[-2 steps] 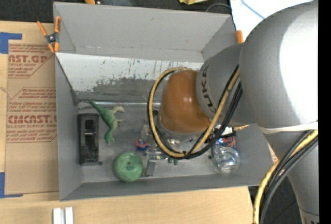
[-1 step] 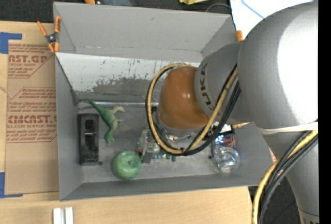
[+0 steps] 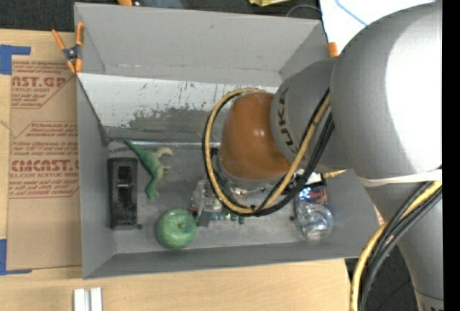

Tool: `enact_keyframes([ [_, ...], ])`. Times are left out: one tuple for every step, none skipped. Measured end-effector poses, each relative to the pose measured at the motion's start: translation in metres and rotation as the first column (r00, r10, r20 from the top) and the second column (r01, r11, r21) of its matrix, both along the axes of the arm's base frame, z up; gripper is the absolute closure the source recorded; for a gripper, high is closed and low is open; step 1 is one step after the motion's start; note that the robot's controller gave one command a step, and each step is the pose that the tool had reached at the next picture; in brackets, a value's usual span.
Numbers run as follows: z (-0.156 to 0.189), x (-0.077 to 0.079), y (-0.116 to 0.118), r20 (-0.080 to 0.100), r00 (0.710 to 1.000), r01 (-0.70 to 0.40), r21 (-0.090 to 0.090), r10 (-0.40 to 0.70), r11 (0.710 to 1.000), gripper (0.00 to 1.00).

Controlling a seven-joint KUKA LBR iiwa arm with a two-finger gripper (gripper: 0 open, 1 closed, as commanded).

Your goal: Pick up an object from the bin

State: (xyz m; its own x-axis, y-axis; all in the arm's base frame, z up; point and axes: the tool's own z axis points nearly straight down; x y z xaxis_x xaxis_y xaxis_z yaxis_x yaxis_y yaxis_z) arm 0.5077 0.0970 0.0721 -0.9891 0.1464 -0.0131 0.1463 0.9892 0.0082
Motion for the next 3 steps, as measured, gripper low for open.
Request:
enact_keyframes([
  [0.002, -0.005, 0.003, 0.0, 0.988, -0.157, -0.004, 0.157, 0.988, 1.0],
  [0.063, 0.003, 0.014, -0.005, 0.986, -0.166, -0.002, 0.166, 0.986, 1.0],
  [0.116, -0.008, 0.025, -0.01, 0.983, -0.181, -0.004, 0.181, 0.983, 1.0],
])
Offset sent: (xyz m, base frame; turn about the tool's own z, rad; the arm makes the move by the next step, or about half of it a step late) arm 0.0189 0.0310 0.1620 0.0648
